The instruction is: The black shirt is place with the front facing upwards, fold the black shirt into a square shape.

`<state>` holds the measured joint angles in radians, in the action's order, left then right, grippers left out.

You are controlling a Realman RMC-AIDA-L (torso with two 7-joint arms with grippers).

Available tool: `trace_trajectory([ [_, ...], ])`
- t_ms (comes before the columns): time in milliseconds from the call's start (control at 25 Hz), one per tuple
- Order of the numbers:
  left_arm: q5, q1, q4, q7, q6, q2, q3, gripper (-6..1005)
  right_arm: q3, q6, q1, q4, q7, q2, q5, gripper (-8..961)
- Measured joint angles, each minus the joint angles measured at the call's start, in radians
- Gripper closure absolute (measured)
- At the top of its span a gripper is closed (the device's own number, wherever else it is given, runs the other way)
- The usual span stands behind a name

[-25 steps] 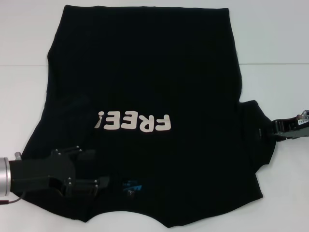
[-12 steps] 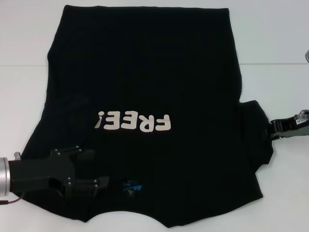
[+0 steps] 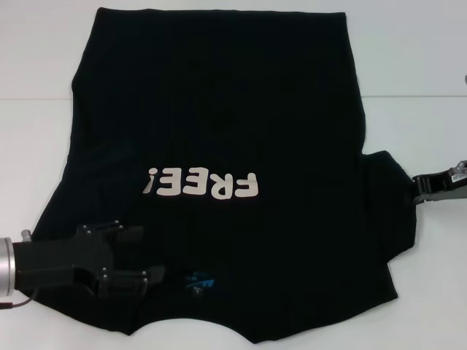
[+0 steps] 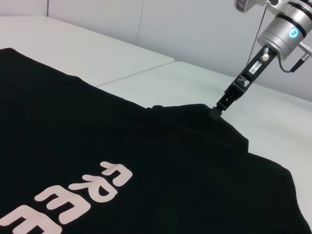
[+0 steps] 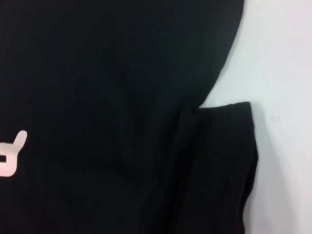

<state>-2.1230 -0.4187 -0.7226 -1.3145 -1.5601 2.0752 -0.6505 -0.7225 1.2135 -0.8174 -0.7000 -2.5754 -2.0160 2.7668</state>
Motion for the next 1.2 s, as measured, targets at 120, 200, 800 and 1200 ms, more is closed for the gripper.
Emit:
trace_trajectory([
  [120, 0.000, 0.000, 0.000, -0.001, 0.000, 0.000, 0.000, 92, 0.004, 0.018, 0.010, -0.033, 0.001, 0.000, -0.003, 899],
  [200, 0.001, 0.001, 0.000, -0.001, 0.000, 0.000, 0.000, 92, 0.009, 0.034, 0.022, -0.063, 0.001, 0.000, -0.007, 902],
  [800, 0.001, 0.002, 0.000, -0.004, 0.000, -0.004, 0.003, 92, 0.013, 0.130, 0.076, -0.230, 0.014, 0.022, -0.135, 910],
  [1200, 0.000, 0.000, 0.000, -0.007, 0.003, -0.009, 0.003, 91, -0.059, 0.139, -0.011, -0.198, 0.020, -0.015, -0.138, 913],
])
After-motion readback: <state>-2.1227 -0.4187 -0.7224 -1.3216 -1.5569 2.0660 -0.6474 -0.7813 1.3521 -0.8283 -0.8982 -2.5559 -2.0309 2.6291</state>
